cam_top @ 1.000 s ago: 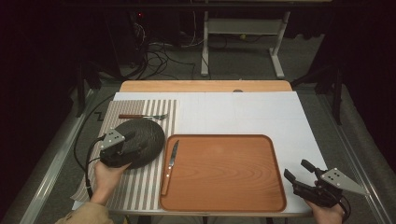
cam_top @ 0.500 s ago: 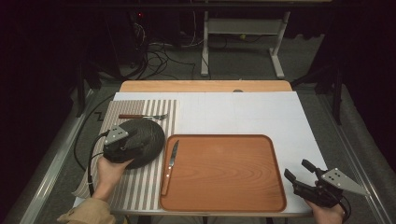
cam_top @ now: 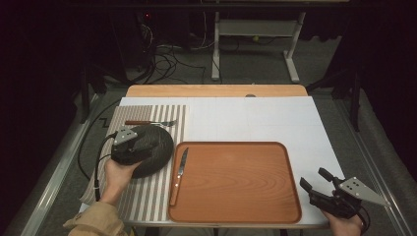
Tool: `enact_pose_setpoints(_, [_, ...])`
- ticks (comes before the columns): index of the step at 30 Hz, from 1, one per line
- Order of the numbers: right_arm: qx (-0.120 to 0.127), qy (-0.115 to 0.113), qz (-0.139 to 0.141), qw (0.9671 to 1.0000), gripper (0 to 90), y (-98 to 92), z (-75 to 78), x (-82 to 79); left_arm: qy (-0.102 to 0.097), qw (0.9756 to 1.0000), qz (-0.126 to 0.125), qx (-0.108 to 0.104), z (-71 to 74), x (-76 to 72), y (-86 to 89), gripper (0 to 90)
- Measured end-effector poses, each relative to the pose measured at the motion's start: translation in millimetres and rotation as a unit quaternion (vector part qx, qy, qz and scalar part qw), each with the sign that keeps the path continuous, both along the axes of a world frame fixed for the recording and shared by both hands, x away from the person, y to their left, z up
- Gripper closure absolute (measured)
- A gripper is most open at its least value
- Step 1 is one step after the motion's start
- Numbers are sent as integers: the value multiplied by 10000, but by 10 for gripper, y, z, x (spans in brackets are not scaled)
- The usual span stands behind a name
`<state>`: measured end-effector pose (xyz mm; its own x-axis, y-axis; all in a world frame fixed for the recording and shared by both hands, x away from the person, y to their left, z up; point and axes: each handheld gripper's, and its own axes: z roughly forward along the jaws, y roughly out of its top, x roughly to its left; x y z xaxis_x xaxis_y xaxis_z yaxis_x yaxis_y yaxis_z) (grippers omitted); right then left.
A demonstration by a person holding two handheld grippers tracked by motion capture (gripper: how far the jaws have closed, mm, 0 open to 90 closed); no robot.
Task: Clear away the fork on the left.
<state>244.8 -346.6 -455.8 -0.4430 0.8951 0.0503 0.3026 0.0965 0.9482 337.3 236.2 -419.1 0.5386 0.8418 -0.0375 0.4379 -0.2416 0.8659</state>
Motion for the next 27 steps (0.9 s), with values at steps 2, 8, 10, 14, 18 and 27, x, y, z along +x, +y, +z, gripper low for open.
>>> enact_pose_setpoints(2, [-4,-12,-19,10000,235,-5,1,-1,-17,10000,40,41,4,22,2,356])
enact_pose_setpoints(8, [28,-6,-64,10000,234,-16,0,0,-45,9998,159,107,8,90,-10,356])
enact_pose_setpoints(10, [18,-8,-45,10000,235,-14,0,2,-15,9998,162,99,1,123,-15,356])
enact_pose_setpoints(14, [-5,-15,-30,10000,238,-10,0,4,39,9998,187,23,1,174,-17,356])
enact_pose_setpoints(18, [4,2,-32,10000,239,-4,-1,4,108,9994,341,-23,15,250,16,356])
enact_pose_setpoints(27, [-5,-15,-14,10000,240,-4,4,-3,189,9989,433,48,28,342,12,356])
